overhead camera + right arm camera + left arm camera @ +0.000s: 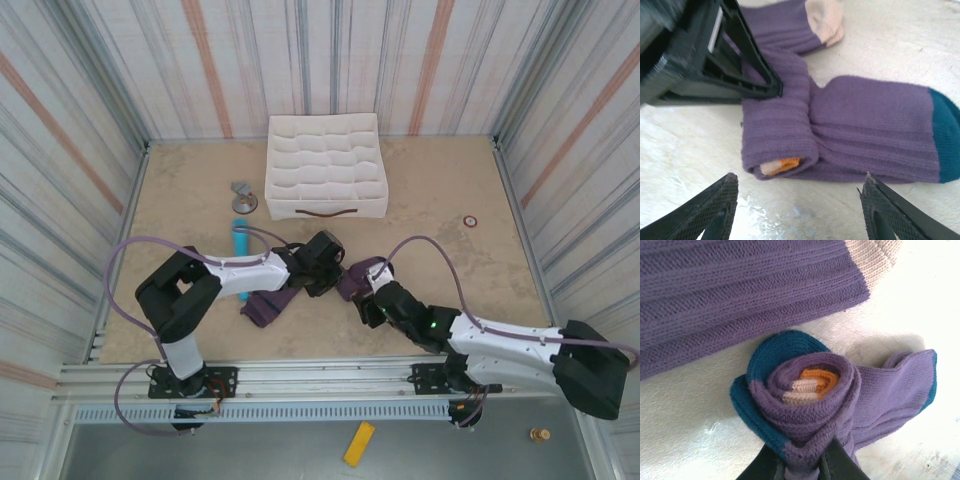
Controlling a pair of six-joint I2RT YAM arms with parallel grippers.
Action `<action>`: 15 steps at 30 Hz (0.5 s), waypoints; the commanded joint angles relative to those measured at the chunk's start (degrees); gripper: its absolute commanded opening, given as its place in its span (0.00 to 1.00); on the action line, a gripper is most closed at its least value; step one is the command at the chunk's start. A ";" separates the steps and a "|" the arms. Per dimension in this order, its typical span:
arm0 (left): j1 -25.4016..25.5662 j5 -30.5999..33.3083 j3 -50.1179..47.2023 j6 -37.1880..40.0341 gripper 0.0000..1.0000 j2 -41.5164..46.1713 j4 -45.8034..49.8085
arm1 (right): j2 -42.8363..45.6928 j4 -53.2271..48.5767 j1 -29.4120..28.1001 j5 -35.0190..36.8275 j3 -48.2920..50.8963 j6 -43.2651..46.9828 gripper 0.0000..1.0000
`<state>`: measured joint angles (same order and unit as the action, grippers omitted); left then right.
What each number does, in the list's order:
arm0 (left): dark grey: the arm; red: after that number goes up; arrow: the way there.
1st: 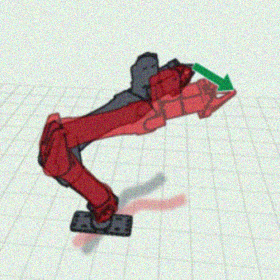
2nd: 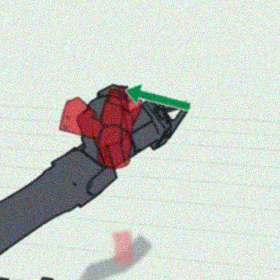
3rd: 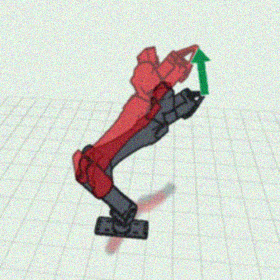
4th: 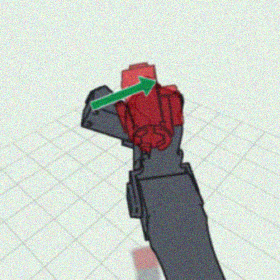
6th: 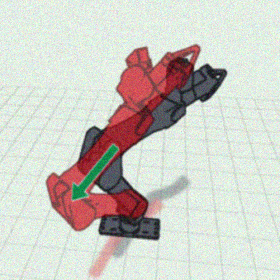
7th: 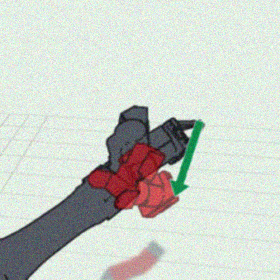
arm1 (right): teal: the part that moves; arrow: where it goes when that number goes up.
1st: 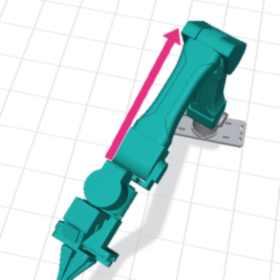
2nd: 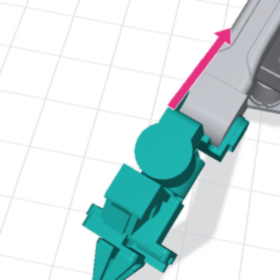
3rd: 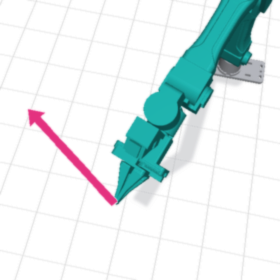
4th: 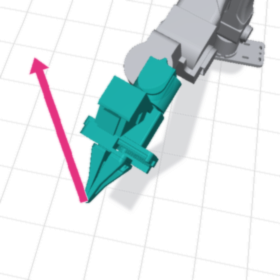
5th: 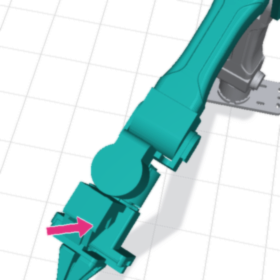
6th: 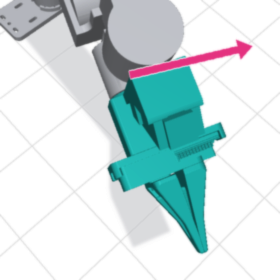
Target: Roll the socks
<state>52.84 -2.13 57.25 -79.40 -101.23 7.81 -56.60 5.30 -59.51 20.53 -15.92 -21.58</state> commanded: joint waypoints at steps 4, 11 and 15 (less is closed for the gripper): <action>0.08 -0.88 -0.15 -0.46 0.00 0.82 6.08 | -8.17 9.62 -3.37 4.08 -0.77 6.81 0.66; -0.13 -2.49 0.53 -0.15 0.00 0.04 5.92 | -13.67 13.99 -4.31 5.86 -2.97 12.11 0.66; -0.33 -2.97 0.49 -0.22 0.00 -0.15 5.61 | -15.98 15.11 -4.34 5.21 -3.94 13.63 0.66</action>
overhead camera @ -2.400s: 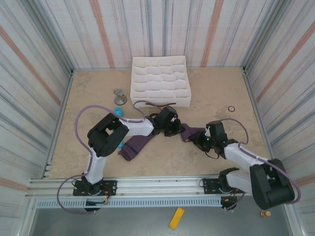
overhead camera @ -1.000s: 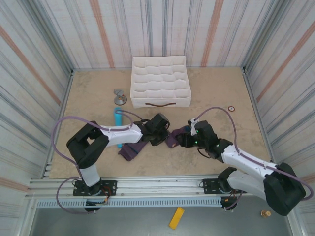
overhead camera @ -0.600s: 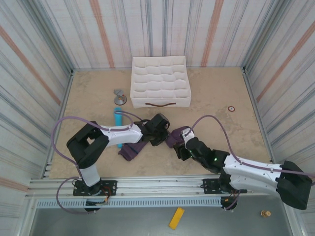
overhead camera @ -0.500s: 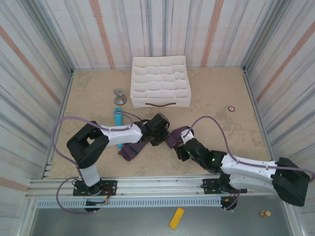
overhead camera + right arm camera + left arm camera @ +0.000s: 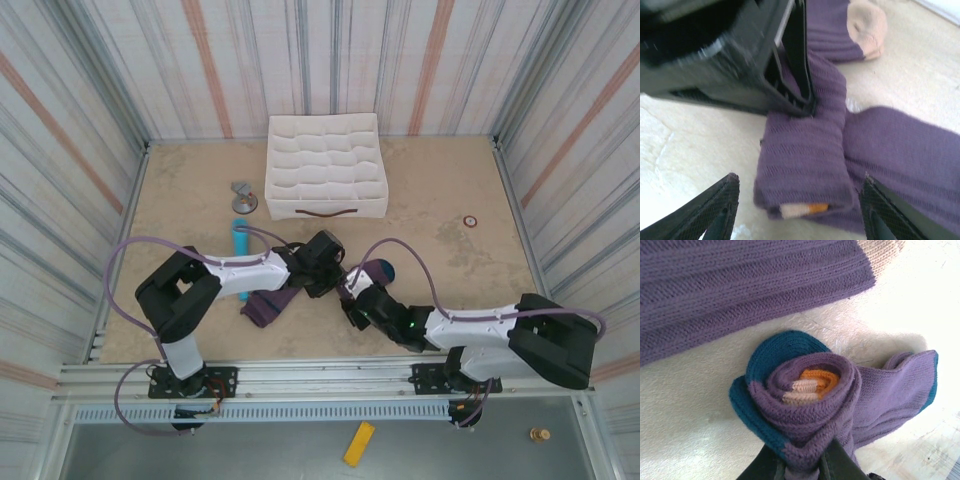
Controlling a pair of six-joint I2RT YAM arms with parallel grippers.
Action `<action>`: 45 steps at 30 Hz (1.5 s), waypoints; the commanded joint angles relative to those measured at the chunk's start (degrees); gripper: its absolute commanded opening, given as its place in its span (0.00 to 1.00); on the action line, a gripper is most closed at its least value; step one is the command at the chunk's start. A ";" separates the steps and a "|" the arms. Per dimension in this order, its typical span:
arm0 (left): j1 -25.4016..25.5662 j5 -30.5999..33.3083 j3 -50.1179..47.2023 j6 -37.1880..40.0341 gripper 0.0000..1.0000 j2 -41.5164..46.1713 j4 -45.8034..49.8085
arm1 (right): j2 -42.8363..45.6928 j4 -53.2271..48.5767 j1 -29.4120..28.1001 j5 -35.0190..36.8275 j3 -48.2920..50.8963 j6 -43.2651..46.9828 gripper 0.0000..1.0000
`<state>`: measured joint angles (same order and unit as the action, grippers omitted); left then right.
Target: Roll the socks
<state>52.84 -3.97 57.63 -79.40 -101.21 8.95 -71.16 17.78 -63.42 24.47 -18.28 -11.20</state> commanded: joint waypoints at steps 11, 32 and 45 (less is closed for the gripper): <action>-1.28 -3.19 -1.37 -1.29 0.00 -0.20 1.50 | -7.13 6.56 -0.32 1.72 0.43 -0.30 0.59; -2.30 -6.17 -3.72 -2.69 0.41 0.38 -4.37 | -9.86 5.74 1.22 -1.70 2.36 -9.06 0.00; -1.73 -1.69 -3.16 0.44 0.65 4.95 -4.27 | -4.28 7.62 10.63 -16.27 10.98 -26.03 0.00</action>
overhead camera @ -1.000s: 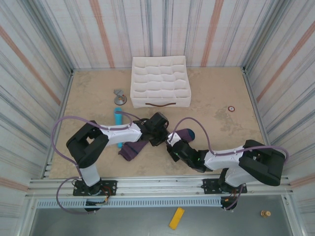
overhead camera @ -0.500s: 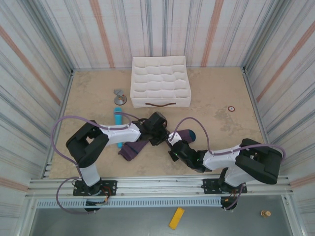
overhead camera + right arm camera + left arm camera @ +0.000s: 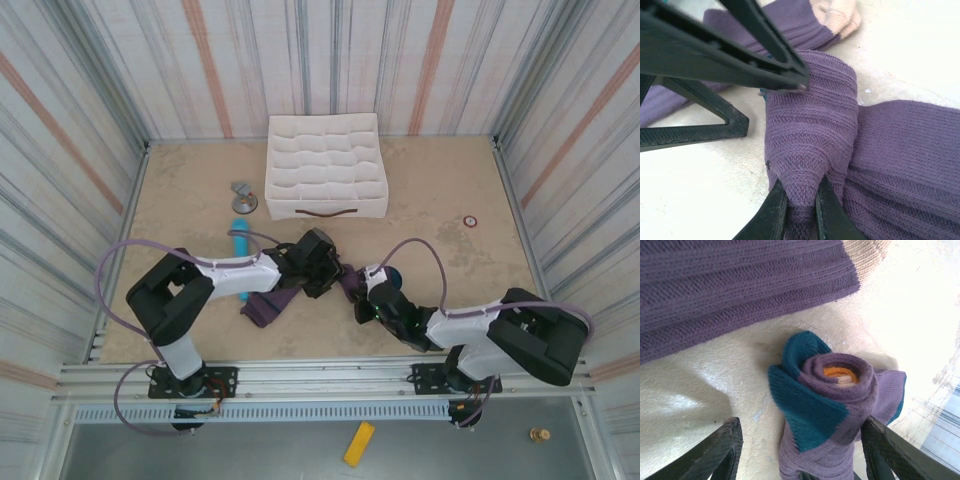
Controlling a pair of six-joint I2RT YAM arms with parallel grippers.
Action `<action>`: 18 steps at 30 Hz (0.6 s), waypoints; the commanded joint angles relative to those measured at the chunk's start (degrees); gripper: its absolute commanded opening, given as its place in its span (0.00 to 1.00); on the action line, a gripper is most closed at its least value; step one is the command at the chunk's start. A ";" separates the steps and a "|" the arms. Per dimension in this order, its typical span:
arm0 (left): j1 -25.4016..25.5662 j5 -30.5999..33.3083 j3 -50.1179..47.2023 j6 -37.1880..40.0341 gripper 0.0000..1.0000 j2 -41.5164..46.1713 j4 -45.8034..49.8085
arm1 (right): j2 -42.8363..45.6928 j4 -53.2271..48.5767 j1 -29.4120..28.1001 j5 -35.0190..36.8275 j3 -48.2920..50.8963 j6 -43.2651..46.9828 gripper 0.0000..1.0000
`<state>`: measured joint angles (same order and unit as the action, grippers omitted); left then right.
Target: Roll the socks
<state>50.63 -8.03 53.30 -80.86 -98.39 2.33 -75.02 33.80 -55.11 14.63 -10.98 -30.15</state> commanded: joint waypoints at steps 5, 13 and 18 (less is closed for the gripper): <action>0.87 3.55 2.22 3.04 0.65 2.39 3.96 | 1.47 -10.94 9.16 -13.83 5.10 -13.22 0.00; 1.22 3.93 3.15 4.09 0.64 2.03 4.91 | 2.33 -22.84 18.95 -21.74 3.70 -20.20 0.00; 1.48 3.52 3.39 4.04 0.63 1.37 4.54 | 1.23 -27.11 20.99 -23.54 3.67 -22.86 0.00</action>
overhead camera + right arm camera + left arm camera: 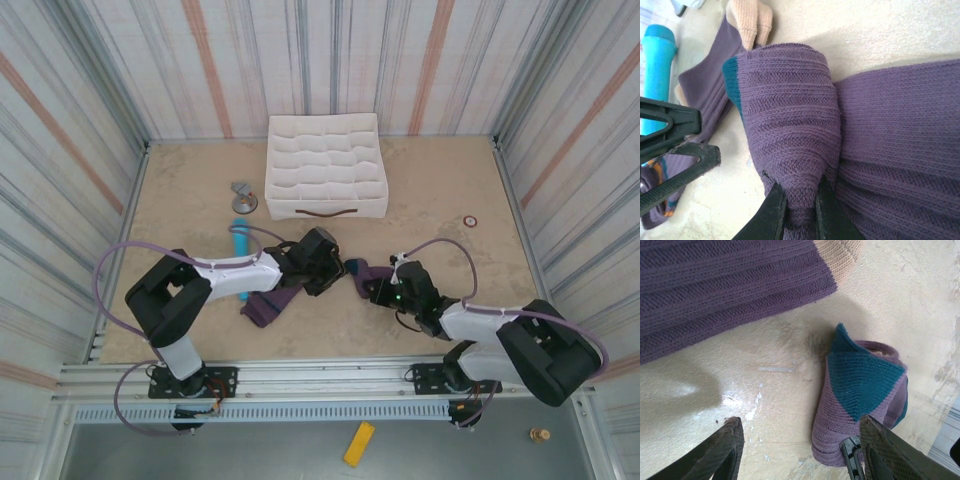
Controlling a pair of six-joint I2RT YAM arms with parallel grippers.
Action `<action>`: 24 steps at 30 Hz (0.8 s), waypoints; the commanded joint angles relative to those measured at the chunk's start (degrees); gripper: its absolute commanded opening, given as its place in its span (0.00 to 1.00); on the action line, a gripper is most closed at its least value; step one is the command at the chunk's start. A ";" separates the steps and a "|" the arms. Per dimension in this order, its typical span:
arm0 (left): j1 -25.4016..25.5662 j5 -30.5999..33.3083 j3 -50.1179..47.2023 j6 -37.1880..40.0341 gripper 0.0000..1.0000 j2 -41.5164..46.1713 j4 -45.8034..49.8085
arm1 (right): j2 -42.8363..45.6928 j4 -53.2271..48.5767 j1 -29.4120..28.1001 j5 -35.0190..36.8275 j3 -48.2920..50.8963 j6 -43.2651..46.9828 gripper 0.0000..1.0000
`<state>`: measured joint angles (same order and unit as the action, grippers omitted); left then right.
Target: Roll the socks
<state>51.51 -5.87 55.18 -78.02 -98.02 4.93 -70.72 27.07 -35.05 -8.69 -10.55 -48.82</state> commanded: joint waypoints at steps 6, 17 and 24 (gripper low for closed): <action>1.05 1.24 2.63 2.13 0.62 -0.01 2.05 | -6.63 -27.86 0.59 2.56 -0.31 -6.79 0.00; 1.49 0.14 4.49 4.80 0.61 -1.88 1.42 | -11.71 -38.18 1.00 2.46 -6.28 -7.96 0.00; 1.52 -0.71 6.71 6.92 0.58 -5.61 0.78 | -6.55 -43.39 3.85 -0.62 -7.16 -8.49 0.00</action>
<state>52.64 -6.31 59.70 -73.60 -101.45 5.54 -75.35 8.91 -32.14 -11.88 -22.24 -55.11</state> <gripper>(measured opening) 0.583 0.125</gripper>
